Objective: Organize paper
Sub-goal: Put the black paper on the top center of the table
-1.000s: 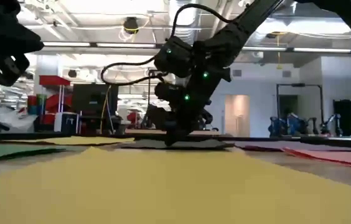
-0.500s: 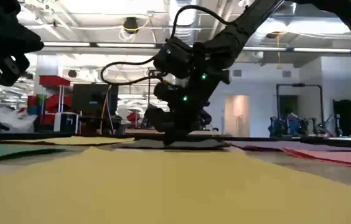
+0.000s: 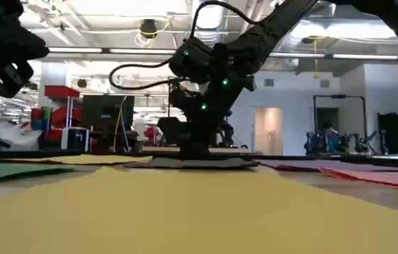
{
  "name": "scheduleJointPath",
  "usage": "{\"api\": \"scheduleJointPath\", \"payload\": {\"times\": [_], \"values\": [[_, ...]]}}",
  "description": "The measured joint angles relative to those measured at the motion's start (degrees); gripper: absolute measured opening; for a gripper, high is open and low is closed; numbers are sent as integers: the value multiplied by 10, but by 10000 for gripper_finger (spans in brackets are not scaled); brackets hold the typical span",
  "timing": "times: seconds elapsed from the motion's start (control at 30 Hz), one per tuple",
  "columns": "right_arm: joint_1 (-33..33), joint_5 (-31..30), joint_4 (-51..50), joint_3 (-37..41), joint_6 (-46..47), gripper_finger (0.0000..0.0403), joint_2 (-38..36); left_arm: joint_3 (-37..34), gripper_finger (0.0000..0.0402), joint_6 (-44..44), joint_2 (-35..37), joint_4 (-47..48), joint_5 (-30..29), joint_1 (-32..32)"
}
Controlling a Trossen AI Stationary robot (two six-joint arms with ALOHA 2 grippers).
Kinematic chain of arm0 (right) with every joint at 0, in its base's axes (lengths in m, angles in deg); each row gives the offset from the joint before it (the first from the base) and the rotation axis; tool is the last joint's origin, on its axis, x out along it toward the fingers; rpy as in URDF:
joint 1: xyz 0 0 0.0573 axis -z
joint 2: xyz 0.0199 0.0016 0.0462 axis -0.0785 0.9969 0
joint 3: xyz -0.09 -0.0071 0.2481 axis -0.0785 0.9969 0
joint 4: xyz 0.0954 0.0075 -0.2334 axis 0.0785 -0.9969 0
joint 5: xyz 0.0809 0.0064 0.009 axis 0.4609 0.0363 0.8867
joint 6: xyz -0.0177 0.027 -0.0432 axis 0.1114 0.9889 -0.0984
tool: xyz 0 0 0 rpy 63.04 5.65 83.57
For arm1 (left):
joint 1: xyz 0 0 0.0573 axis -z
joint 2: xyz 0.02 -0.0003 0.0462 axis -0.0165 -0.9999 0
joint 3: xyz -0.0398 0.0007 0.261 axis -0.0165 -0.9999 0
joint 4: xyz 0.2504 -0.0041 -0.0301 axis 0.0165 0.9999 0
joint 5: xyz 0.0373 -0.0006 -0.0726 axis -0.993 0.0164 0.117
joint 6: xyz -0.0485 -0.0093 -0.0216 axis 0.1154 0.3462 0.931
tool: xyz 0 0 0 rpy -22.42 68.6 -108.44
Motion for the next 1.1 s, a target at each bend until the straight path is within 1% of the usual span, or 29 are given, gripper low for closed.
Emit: {"api": "scheduleJointPath", "payload": {"times": [0.2, 0.43, 0.93, 1.1], "values": [[4, -13, -11, 0, 25, 0, 0, 0, 36, 0, 0, 0, 2, 0], [12, -14, -34, -1, 49, 0, -1, 0, 36, 0, 0, 0, 2, 0], [18, -16, -47, -1, 73, 0, -2, 0, 36, 2, 0, 0, 2, 0], [17, -44, -45, -1, 73, 0, -2, 0, 36, 7, 0, 9, 2, 0]]}}
